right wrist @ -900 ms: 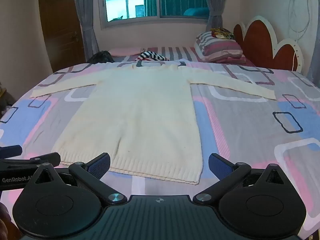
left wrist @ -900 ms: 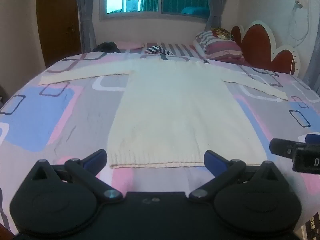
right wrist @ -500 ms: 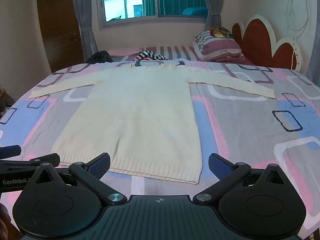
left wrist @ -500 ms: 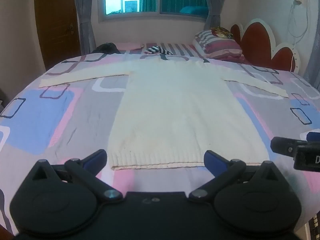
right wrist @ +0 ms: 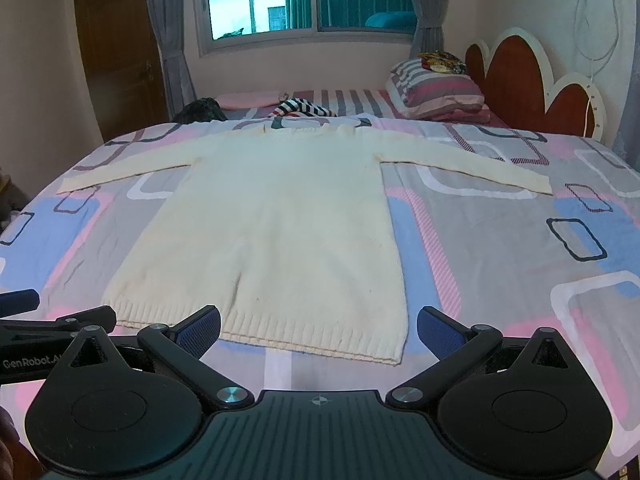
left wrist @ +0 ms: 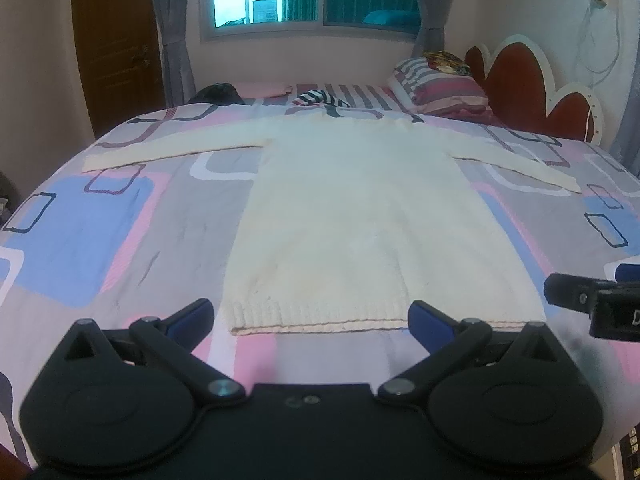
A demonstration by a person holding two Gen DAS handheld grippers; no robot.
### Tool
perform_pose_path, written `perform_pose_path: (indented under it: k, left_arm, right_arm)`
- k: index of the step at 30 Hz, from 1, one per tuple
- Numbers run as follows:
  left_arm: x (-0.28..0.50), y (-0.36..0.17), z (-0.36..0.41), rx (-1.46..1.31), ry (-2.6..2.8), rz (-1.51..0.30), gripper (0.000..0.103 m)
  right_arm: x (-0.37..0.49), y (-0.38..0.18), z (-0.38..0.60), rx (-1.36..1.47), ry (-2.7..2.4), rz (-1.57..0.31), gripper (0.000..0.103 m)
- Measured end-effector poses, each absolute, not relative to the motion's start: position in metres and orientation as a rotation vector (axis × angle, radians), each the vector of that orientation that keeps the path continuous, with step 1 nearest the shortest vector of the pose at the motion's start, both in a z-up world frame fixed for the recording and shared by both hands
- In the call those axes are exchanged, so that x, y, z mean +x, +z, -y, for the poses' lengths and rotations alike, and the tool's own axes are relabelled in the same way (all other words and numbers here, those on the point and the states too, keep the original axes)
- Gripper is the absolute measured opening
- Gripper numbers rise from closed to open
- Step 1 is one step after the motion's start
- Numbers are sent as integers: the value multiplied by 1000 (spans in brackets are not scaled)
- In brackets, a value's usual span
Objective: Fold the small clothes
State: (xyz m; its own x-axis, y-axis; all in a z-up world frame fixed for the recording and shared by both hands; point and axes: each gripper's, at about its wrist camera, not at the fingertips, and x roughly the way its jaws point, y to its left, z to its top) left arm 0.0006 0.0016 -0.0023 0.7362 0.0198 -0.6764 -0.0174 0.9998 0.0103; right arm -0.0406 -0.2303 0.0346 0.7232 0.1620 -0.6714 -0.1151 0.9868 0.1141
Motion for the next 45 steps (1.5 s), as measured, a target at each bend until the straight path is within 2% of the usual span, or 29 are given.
perform_pose_path:
  k: [45]
  left_arm:
    - [-1,-4,2,20,20,-740,103]
  right_arm:
    - [-42,38,233,73,145,-744,103]
